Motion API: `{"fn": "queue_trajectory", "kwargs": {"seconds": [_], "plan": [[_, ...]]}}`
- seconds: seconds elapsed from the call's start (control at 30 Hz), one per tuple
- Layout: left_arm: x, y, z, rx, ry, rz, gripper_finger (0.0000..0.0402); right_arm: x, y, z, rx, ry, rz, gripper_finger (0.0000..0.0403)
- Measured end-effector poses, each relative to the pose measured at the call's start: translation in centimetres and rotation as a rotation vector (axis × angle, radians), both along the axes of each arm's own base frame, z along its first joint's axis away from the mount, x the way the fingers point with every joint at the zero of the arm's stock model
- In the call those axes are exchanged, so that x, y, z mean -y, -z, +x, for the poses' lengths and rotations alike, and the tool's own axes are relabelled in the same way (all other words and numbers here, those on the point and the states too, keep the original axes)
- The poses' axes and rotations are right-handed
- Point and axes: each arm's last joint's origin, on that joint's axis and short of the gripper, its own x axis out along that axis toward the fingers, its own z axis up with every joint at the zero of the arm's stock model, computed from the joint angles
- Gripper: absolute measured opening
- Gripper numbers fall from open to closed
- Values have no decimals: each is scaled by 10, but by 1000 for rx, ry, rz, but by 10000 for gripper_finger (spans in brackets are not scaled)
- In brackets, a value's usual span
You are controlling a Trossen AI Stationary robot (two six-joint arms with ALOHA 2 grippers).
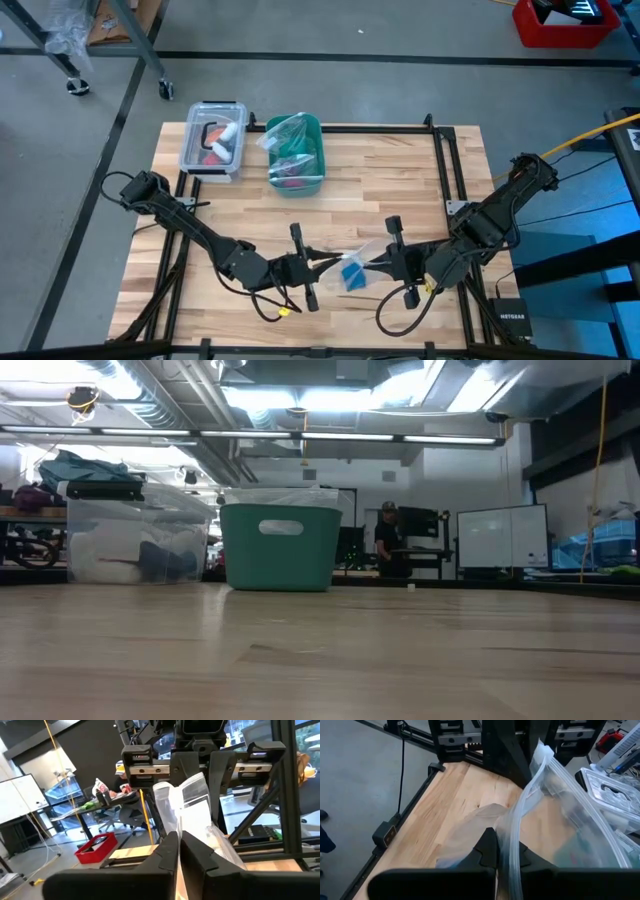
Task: Roll bandage
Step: Close the transparent zip bag
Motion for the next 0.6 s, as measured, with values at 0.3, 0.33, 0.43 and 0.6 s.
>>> {"fn": "queue_trajectory", "kwargs": {"seconds": [0.3,0.33,0.43,0.6], "plan": [[2,0,0,10,68,-13,56,-3,3,3,-5,-3,-1,3],[2,0,1,10,68,-13,60,-3,4,4,-5,-3,-1,3],[0,-1,2,15,63,-16,70,-5,5,5,-10,-5,-3,3],[-5,-1,4,15,50,-16,62,-6,6,6,-6,-7,1,3]]}}
